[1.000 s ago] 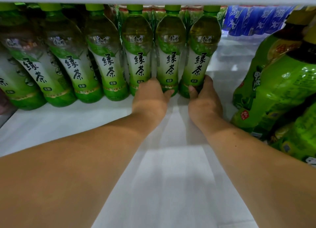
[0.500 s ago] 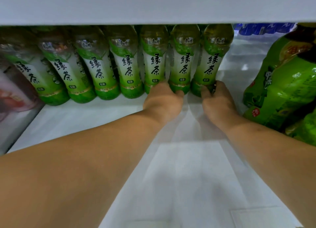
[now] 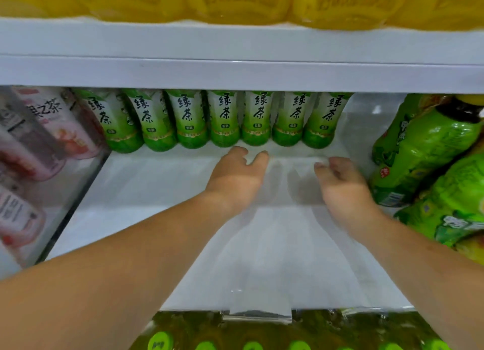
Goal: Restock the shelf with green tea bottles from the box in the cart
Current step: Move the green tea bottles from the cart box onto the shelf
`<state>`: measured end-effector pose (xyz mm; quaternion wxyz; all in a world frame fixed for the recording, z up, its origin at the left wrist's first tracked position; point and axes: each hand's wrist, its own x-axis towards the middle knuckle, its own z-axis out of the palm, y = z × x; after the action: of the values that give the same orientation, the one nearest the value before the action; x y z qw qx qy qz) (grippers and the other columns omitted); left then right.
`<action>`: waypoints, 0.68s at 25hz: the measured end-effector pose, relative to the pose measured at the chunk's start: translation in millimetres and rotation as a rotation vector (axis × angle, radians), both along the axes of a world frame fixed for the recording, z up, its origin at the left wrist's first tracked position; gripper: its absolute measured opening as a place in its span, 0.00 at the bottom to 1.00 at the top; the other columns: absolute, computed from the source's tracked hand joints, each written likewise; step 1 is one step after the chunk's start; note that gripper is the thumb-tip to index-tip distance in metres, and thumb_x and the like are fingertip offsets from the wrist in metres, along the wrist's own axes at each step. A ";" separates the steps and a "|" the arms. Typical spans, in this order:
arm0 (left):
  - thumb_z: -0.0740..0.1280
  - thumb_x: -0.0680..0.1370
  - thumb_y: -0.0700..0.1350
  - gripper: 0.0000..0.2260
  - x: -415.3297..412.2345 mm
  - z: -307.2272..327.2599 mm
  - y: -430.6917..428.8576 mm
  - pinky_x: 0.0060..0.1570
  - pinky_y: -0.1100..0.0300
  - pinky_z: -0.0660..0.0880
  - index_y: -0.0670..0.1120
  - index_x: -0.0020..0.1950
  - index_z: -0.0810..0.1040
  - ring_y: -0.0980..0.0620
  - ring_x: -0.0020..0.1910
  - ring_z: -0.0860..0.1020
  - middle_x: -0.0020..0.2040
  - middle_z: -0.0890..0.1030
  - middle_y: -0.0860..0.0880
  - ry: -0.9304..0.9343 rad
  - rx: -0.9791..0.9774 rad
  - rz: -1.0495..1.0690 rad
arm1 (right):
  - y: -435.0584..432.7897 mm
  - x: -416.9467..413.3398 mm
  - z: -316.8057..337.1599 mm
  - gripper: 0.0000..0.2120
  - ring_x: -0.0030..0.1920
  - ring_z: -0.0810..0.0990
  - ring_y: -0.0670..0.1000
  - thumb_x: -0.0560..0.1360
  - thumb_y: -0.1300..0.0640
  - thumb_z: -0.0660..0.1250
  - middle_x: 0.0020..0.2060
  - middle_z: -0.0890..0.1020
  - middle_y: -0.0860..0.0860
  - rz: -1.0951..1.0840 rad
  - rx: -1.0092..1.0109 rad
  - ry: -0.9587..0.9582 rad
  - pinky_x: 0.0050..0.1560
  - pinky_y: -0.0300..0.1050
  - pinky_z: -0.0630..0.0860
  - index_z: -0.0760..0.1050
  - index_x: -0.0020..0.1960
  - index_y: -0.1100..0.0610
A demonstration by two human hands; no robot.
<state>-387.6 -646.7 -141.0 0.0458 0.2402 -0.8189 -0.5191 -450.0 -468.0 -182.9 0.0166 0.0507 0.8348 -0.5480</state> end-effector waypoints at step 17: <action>0.56 0.82 0.61 0.17 194.3 107.5 16.8 0.50 0.54 0.66 0.51 0.58 0.75 0.49 0.51 0.72 0.55 0.76 0.51 -0.309 0.136 -0.085 | 37.2 209.6 121.8 0.22 0.57 0.74 0.50 0.80 0.47 0.63 0.60 0.75 0.49 0.089 -0.028 -0.366 0.57 0.43 0.67 0.70 0.71 0.54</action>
<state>-193.3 -629.9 -33.5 -0.1191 0.2847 -0.7886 -0.5319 -240.4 -430.8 -61.1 0.1930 0.1125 0.8116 -0.5398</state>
